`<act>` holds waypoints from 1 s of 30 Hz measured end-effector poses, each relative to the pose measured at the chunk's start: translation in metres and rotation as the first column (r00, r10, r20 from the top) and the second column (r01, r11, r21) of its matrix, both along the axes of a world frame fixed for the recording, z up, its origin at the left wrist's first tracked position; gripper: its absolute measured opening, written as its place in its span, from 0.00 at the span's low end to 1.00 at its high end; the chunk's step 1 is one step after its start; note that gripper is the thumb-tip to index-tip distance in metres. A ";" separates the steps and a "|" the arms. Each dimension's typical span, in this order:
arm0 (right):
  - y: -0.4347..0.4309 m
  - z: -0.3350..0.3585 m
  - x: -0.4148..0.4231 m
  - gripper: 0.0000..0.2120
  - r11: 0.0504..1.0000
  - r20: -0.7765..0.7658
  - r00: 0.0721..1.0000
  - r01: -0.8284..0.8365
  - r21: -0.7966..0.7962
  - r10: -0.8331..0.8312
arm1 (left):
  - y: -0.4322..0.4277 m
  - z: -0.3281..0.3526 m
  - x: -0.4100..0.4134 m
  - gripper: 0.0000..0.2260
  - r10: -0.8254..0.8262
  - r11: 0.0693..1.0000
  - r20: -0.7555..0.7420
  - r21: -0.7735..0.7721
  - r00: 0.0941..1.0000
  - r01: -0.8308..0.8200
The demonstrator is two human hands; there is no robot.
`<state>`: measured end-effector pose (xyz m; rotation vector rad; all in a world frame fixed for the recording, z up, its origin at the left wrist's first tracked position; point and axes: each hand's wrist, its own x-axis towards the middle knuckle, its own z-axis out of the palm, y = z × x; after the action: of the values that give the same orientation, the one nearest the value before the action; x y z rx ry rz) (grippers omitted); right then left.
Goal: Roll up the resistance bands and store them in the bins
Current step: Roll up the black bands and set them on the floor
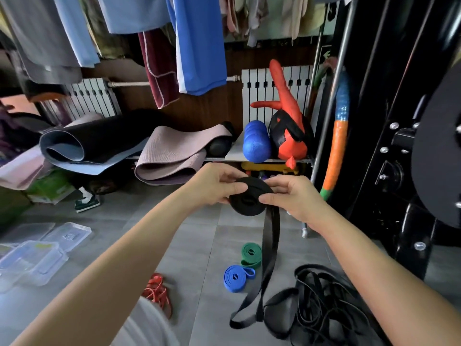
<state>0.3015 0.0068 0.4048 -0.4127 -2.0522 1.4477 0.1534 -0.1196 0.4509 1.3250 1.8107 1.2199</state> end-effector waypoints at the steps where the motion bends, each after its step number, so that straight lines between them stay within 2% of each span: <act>1: -0.001 0.000 0.001 0.15 1.000 -0.002 1.000 0.002 -0.004 -0.002 | 0.000 0.000 0.001 0.07 0.005 1.000 -0.022 -0.001 1.000 -0.005; 6: -0.003 0.000 0.005 0.14 0.999 -0.006 1.000 0.017 -0.029 -0.017 | -0.001 -0.015 0.007 0.07 0.084 0.996 -0.054 0.035 0.995 -0.082; 8: -0.003 -0.001 0.006 0.14 1.000 0.019 1.000 0.002 -0.023 -0.001 | -0.002 -0.019 0.007 0.10 0.066 0.996 -0.182 0.065 0.981 -0.055; 11: -0.003 -0.003 0.009 0.14 0.999 0.055 0.998 -0.019 -0.034 0.020 | -0.001 -0.020 0.010 0.23 -0.042 0.998 -0.412 0.015 0.910 0.053; 13: -0.003 -0.003 0.011 0.15 0.998 0.048 0.998 -0.027 -0.051 0.029 | 0.001 -0.020 0.014 0.23 -0.068 0.997 -0.493 0.007 0.867 0.082; 14: -0.004 -0.004 0.012 0.15 0.997 0.024 0.999 -0.021 -0.072 0.023 | 0.002 -0.020 0.014 0.21 -0.055 0.996 -0.471 0.031 0.880 0.078; 16: -0.004 -0.006 0.016 0.14 0.992 -0.038 0.999 0.009 -0.126 -0.014 | 0.001 -0.019 0.014 0.19 -0.040 0.993 -0.288 0.095 0.957 0.070; 18: -0.004 -0.012 0.022 0.15 0.988 -0.072 0.997 0.018 -0.151 -0.029 | -0.001 -0.020 0.013 0.19 -0.008 0.988 -0.117 0.153 0.993 0.026; 22: -0.007 -0.027 0.027 0.16 0.984 -0.074 0.996 0.025 -0.175 -0.039 | -0.005 -0.034 0.014 0.20 0.061 0.975 0.083 0.210 0.995 -0.077; 25: -0.010 -0.035 0.025 0.15 0.986 -0.062 0.996 0.055 -0.158 -0.066 | -0.011 -0.055 0.020 0.19 0.038 0.965 0.311 0.234 0.950 -0.116; 26: -0.009 -0.038 0.025 0.15 0.988 -0.058 0.996 0.066 -0.142 -0.075 | -0.013 -0.062 0.022 0.18 0.040 0.966 0.343 0.227 0.938 -0.124; 27: -0.009 -0.040 0.025 0.15 0.992 -0.041 0.997 0.068 -0.109 -0.073 | -0.014 -0.068 0.024 0.18 0.048 0.970 0.318 0.212 0.947 -0.120; 28: -0.009 -0.041 0.025 0.15 0.997 -0.002 0.998 0.061 -0.055 -0.061 | -0.015 -0.072 0.024 0.17 0.063 0.976 0.223 0.188 0.973 -0.107; 30: -0.008 -0.045 0.025 0.15 0.997 0.122 0.992 0.035 0.065 -0.043 | -0.016 -0.074 0.021 0.16 0.065 0.993 -0.132 0.110 0.989 -0.051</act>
<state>0.3262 -0.0016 0.3599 -0.5247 -2.1684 1.3607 0.1745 -0.1358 0.3768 1.4548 1.9136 1.3014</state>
